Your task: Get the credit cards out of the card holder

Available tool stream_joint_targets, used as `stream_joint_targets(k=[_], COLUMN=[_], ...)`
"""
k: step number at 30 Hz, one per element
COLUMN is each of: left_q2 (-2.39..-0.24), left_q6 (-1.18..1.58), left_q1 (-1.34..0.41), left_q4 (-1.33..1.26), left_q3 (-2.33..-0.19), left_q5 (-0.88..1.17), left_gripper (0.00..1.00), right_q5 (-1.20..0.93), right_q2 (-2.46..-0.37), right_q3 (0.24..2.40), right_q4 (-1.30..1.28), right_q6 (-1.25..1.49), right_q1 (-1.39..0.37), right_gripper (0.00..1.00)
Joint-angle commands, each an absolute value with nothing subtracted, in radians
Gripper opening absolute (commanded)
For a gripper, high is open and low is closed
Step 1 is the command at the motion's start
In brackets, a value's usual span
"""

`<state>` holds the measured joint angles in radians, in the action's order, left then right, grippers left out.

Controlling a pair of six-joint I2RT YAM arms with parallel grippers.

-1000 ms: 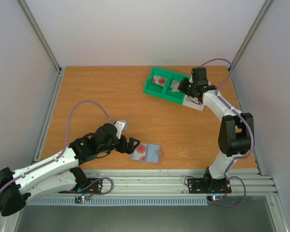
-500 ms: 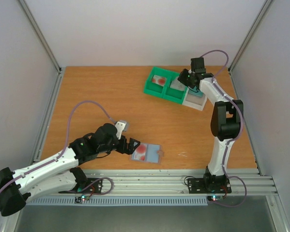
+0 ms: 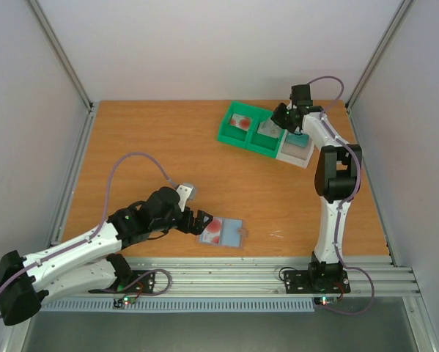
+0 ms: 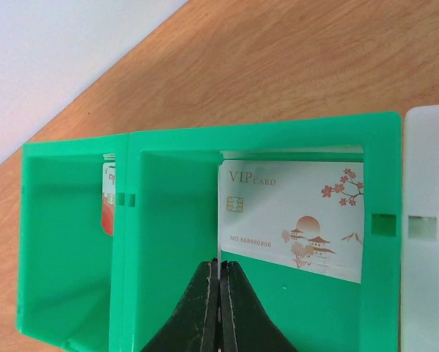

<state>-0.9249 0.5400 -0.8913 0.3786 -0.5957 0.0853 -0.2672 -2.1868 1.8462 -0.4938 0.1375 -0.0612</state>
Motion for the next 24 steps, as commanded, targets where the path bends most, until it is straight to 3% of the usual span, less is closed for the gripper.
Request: stream_joint_targets(k=[1, 17, 24], left_q2=[-0.916, -0.969, -1.039], left_q6=[0.512, 0.478, 0.556], left_q1=[-0.887, -0.885, -0.861], left_q4=[0.356, 0.356, 0.488], left_q3=[-0.621, -0.624, -0.645], left_q5=[0.075, 0.059, -0.115], left_gripper=[0.99, 0.99, 0.99], right_q5=[-0.298, -0.247, -0.174], right_q2=[-2.231, -2.301, -2.325], right_q3=[1.897, 1.989, 2.091], right_q4=[-0.508, -0.556, -0.705], right_q6=[0.129, 0.103, 0.115], right_q1=[-0.054, -0.046, -0.045], right_gripper=[0.01, 0.09, 0.15])
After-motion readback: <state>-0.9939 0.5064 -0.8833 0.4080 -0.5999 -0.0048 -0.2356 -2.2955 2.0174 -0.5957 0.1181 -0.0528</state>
